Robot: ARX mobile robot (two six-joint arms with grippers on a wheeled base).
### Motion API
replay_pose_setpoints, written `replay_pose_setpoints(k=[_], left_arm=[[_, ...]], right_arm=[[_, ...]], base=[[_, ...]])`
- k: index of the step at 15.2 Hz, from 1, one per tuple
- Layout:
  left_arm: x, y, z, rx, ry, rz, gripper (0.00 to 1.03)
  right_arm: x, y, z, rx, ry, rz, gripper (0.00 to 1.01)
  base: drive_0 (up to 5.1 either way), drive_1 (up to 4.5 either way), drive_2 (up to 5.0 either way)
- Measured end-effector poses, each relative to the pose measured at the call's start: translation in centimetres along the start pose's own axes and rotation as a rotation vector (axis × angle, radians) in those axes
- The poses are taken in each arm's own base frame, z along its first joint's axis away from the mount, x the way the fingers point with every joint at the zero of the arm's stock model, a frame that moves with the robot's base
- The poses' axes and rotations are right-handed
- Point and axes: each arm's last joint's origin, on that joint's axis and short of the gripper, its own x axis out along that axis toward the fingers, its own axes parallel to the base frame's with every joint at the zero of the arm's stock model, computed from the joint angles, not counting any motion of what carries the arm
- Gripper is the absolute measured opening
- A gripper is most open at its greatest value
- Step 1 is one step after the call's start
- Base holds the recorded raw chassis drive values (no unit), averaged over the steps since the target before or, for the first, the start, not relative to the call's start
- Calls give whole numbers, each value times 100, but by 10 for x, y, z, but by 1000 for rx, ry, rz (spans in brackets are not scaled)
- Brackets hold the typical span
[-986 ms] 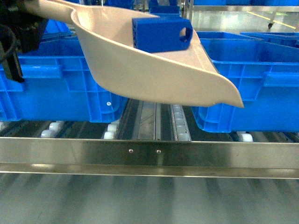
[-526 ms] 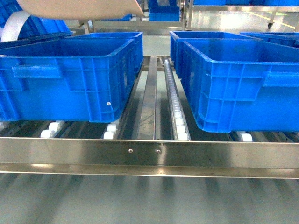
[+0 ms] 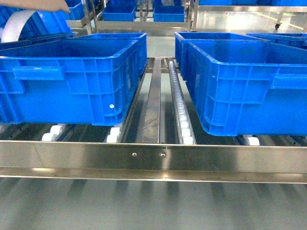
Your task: Place part in tray to right shelf
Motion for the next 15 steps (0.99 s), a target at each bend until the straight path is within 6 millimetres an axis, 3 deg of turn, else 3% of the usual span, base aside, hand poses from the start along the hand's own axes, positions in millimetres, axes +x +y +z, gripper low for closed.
replay_pose_setpoints(k=[1, 2, 3, 7, 12, 14, 15], left_arm=[[13, -19, -28, 116, -30, 10, 13], [15, -42, -76, 295, 39, -37, 13], [14, -51, -86, 360, 62, -74, 13], [19, -59, -68, 427, -25, -65, 13], [-22, -75, -73, 408, 7, -99, 13], [-25, -70, -63, 391, 17, -99, 13], [-24, -58, -55, 353, 19, -88, 13]], right_arm=[[0, 0, 0, 0, -1, 0, 98], [0, 0, 0, 0, 0, 0, 98], [0, 0, 0, 0, 0, 0, 98], [0, 0, 0, 0, 0, 0, 98], [0, 0, 0, 0, 0, 0, 98], [0, 0, 0, 0, 0, 0, 98], [0, 0, 0, 0, 0, 0, 98]], base=[[0, 0, 0], [0, 0, 0], [0, 0, 0], [0, 0, 0], [0, 0, 0], [0, 0, 0], [0, 0, 0]])
